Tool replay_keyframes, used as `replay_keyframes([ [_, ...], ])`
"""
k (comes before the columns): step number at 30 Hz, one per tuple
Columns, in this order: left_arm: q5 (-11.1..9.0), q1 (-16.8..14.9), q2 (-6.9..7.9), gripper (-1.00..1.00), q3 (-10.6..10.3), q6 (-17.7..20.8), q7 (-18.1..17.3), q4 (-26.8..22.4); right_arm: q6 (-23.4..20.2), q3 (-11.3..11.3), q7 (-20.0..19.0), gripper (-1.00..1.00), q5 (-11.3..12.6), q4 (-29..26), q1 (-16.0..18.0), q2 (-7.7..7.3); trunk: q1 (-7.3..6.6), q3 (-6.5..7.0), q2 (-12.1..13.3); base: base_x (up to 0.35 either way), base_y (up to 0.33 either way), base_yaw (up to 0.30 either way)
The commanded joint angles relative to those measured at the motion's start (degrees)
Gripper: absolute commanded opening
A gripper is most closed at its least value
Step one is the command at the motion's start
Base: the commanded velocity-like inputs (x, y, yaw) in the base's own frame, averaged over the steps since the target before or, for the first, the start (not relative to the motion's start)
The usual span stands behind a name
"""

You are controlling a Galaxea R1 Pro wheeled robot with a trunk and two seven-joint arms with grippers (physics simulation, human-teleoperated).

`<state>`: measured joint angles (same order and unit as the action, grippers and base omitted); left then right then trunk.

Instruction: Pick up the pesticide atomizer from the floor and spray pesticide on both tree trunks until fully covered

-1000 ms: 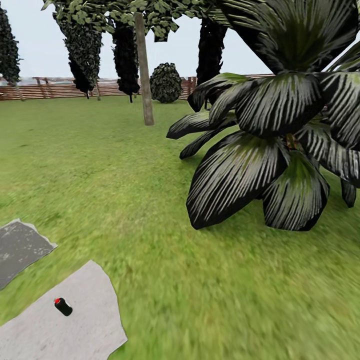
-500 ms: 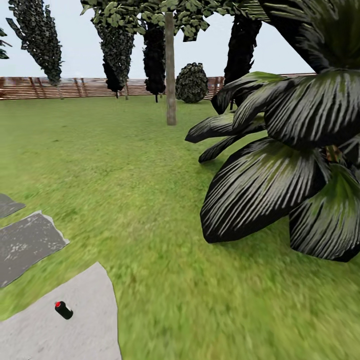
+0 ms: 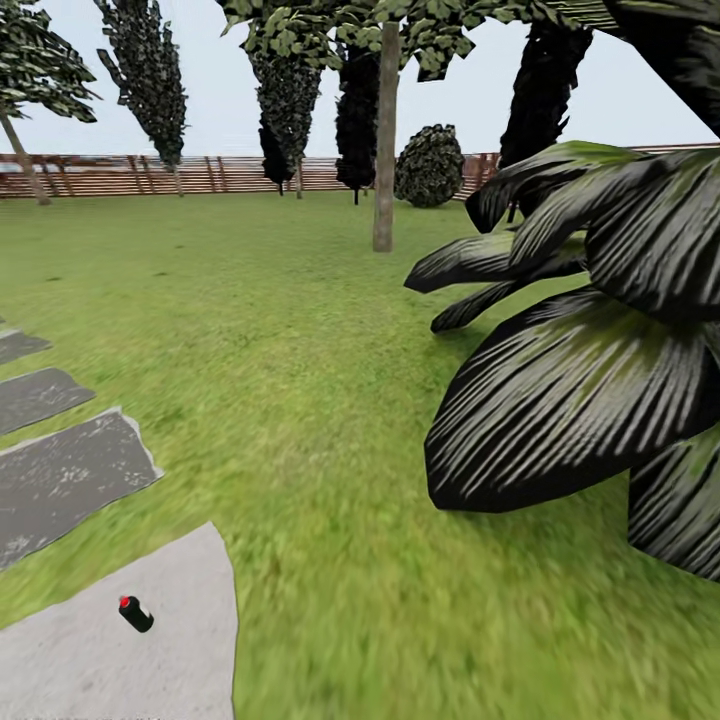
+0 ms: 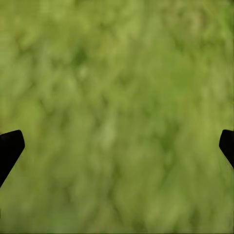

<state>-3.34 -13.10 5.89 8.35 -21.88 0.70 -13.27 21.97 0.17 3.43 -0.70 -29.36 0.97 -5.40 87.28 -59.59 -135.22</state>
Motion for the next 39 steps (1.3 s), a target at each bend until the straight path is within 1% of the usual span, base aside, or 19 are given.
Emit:
replay_keyframes([
  [1,0.0,0.0,0.0,1.0,0.0,0.0,0.0,0.0,0.0,0.0,0.0,1.0,0.0,0.0,0.0,0.0,0.0,0.0,0.0,0.106,-0.026,0.276],
  [39,-0.1,0.0,0.0,1.0,0.0,-0.1,0.0,-0.1,0.0,0.0,0.0,1.0,0.0,0.0,0.0,0.05,0.0,0.0,0.0,0.005,-0.001,0.277],
])
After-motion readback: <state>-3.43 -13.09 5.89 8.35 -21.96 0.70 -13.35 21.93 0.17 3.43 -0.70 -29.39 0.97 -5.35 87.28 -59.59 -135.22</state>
